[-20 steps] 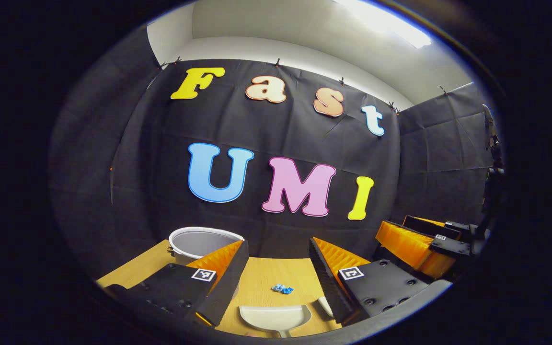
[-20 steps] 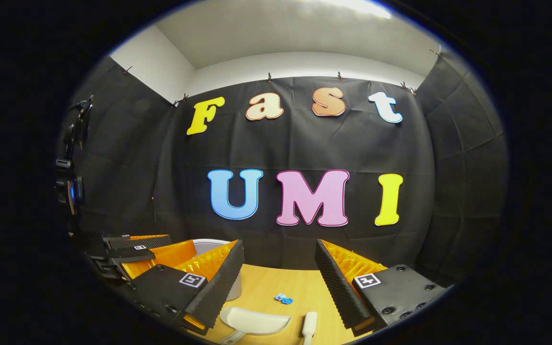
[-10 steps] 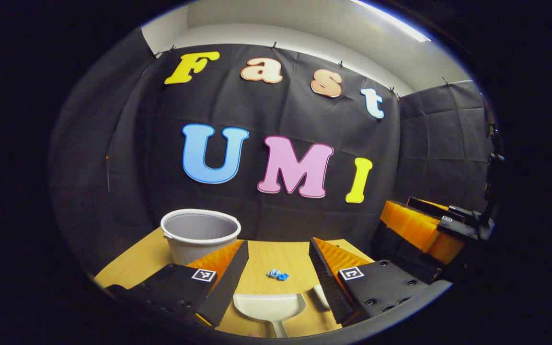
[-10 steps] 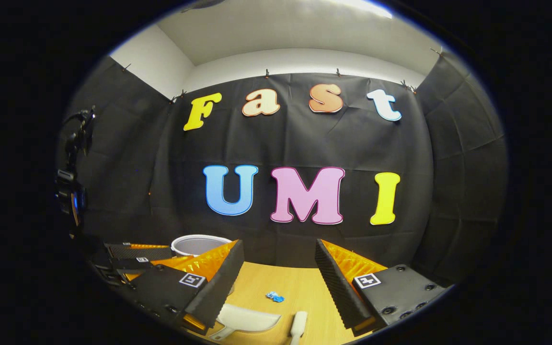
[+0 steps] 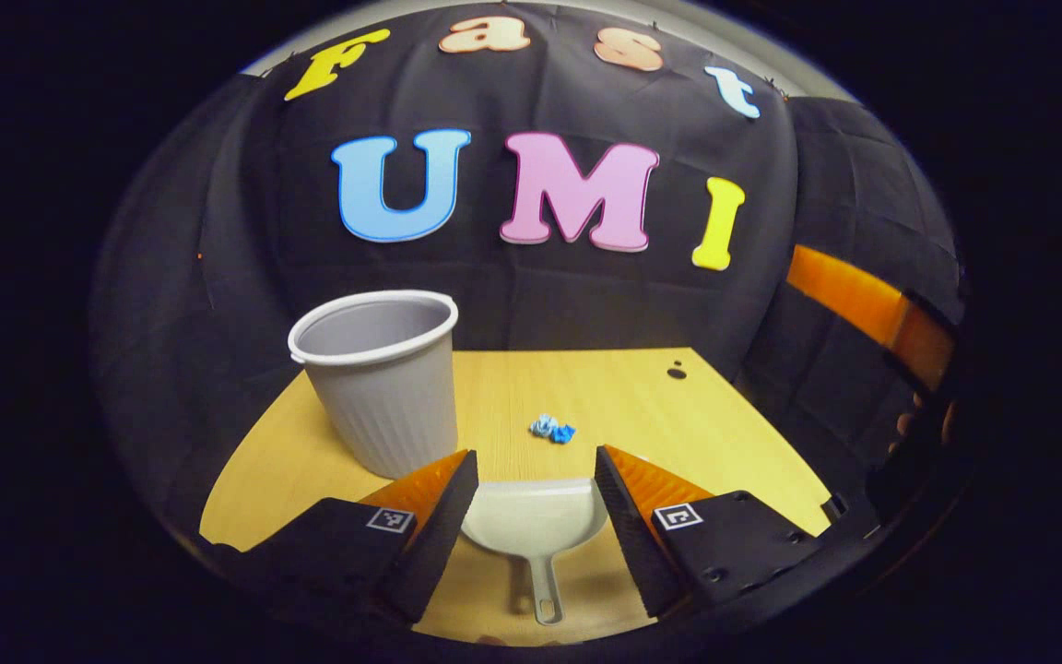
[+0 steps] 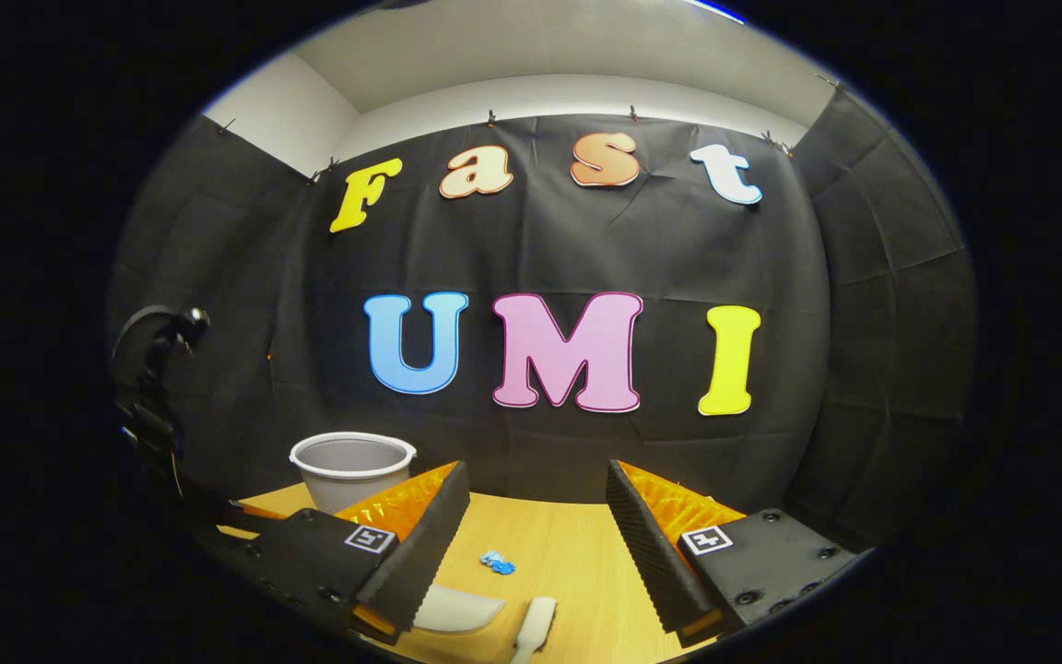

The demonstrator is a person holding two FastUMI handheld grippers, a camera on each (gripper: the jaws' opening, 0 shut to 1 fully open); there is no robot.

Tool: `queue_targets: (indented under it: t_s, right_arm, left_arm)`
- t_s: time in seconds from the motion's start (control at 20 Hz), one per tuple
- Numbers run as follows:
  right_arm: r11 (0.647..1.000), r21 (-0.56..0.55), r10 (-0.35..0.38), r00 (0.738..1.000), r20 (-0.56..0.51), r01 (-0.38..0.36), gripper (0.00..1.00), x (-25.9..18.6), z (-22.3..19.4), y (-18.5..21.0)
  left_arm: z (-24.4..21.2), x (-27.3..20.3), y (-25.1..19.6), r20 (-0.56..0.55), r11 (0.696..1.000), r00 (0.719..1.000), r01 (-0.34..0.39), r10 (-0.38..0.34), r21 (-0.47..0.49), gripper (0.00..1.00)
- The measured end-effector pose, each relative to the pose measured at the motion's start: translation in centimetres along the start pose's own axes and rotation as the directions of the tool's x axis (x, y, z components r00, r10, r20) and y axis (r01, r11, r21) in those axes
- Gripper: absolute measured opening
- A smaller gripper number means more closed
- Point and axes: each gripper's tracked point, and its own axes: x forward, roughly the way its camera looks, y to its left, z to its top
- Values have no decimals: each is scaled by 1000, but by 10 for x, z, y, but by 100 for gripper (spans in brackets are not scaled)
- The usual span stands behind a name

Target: Pick up the small broom and dustpan from the desktop, sweep the trash into the dustpan with the broom, and then empty the trash into the garbage bin.

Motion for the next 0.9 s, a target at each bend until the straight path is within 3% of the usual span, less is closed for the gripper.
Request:
queue_targets:
  t_s: [0.15,0.25,0.3,0.4,0.45,0.6,0.9]
  right_arm:
    - [999,31,39,999,-23,-38,96,13,-15,-9]
    - [996,54,74,997,-28,-72,92,21,-25,-13]
    - [994,63,90,995,-31,-88,96,26,-32,-15]
    - [989,77,128,989,-75,-123,92,36,-51,-17]
    - [987,80,147,985,-91,-140,96,39,-56,-19]
    - [987,51,157,981,-114,-152,96,43,-67,-38]
    - [980,133,175,960,-218,-148,97,37,-104,-60]
  left_arm:
    - [-39,19,-3,-172,998,985,-33,24,-48,78]
    - [-68,24,-9,-291,994,956,-51,22,-93,78]
    - [-81,27,-7,-343,991,939,-74,33,-109,78]
    - [-106,32,-9,-452,985,891,-107,35,-134,78]
    - [-119,34,-13,-505,985,863,-96,11,-143,79]
    - [-146,55,-8,-615,980,788,-146,33,-135,78]
    - [-161,93,-9,-751,973,660,-189,28,-130,79]
